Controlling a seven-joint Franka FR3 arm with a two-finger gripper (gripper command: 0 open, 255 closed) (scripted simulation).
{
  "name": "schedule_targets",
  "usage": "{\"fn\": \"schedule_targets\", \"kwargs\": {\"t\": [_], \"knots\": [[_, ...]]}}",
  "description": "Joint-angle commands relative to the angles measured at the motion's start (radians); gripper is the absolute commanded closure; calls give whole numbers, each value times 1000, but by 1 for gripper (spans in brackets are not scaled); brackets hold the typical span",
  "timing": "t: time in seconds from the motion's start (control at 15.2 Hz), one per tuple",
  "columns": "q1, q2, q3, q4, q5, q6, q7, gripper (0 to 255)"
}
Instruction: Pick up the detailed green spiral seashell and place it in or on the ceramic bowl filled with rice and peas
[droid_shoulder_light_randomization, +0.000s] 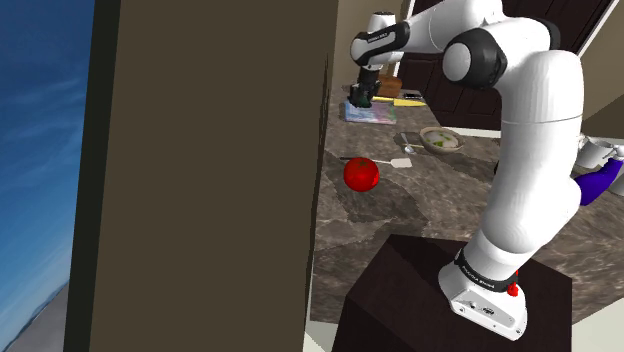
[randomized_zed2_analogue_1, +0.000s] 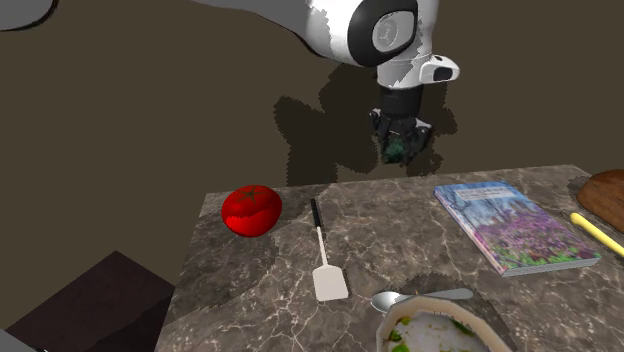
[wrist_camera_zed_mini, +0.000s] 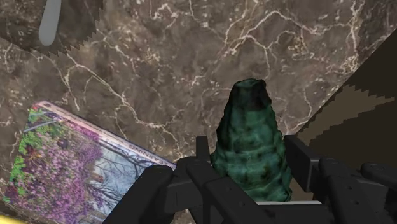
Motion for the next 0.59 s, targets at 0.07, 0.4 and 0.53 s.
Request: {"fn": "schedule_targets", "kwargs": {"t": [0.07, 0.4, 0.53], "knots": [[-19, -74, -16, -113, -5, 41, -45, 255], [-61, -181, -47, -271, -13, 94, -130, 255], [-80, -218, -61, -323, -15, 110, -166, 255]]}}
